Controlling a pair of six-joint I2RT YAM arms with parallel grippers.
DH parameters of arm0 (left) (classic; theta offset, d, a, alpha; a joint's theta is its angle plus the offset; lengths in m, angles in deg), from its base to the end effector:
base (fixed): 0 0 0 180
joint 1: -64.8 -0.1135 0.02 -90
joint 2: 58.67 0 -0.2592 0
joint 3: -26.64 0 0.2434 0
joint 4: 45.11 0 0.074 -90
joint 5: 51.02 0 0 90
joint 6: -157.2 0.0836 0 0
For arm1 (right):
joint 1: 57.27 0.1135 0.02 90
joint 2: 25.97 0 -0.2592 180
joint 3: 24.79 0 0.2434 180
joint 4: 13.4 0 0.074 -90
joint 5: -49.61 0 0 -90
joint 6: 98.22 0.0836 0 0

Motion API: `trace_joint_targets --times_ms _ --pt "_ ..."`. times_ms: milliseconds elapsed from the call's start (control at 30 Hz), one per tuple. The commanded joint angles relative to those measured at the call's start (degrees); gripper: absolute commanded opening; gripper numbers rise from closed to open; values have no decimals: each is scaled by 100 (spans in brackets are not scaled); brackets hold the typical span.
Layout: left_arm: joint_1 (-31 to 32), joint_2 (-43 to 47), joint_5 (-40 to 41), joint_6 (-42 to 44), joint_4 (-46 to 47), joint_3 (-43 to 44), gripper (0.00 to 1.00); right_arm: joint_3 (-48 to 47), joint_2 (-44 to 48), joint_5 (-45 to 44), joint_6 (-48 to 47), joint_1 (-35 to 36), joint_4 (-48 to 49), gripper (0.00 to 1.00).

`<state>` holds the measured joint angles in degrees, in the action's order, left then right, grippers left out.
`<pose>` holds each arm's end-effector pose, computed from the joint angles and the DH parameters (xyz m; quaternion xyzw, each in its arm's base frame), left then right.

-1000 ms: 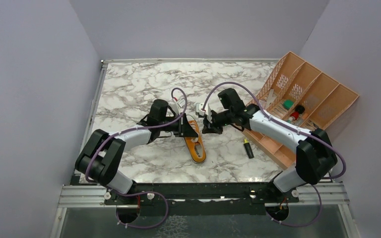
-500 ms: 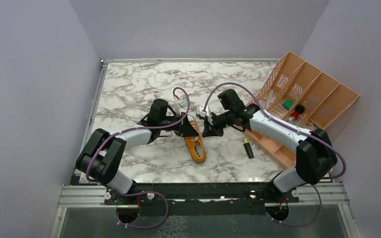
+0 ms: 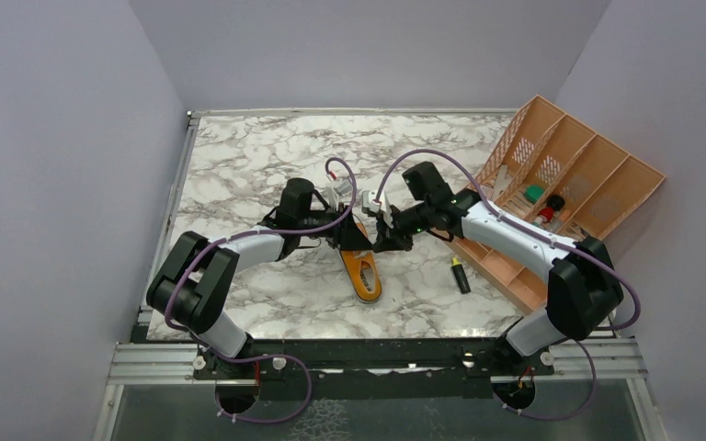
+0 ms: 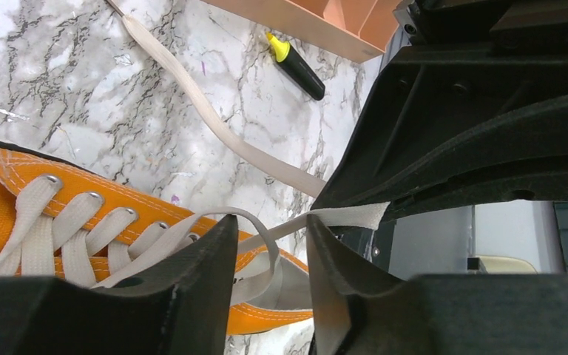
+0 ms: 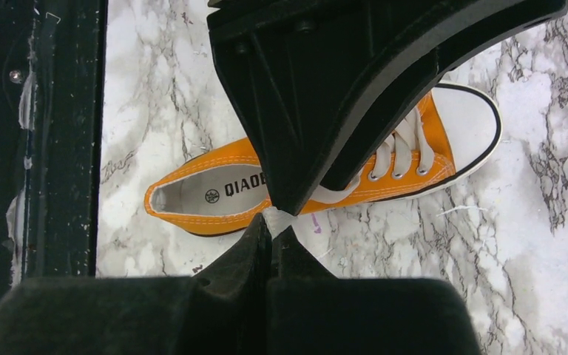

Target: Tie the shoes

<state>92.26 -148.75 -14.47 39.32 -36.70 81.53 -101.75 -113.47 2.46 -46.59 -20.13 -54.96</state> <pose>0.2617 -0.2117 0.1767 0.2329 0.7615 -0.5566 0.2368 0.2296 0.2452 0.2212 -0.6329 0.6235 0.3422 0.3060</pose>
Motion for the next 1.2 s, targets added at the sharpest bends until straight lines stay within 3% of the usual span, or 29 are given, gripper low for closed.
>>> trace_joint_targets --times_ms 0,300,633,967,1167 --pt "5 4 -384 199 184 25 44 -228 -69 -249 222 3 -147 1" --pt "13 -22 -497 347 185 -12 56 -377 -100 -350 347 -23 -271 1" --pt "55 -303 -573 433 180 225 56 -503 -135 -120 60 -67 -515 1" --pt "57 -356 -302 389 178 288 37 -369 -63 -84 2 -60 -550 1" --pt "57 -258 -136 364 160 252 21 -362 -70 -110 162 -51 -507 1"
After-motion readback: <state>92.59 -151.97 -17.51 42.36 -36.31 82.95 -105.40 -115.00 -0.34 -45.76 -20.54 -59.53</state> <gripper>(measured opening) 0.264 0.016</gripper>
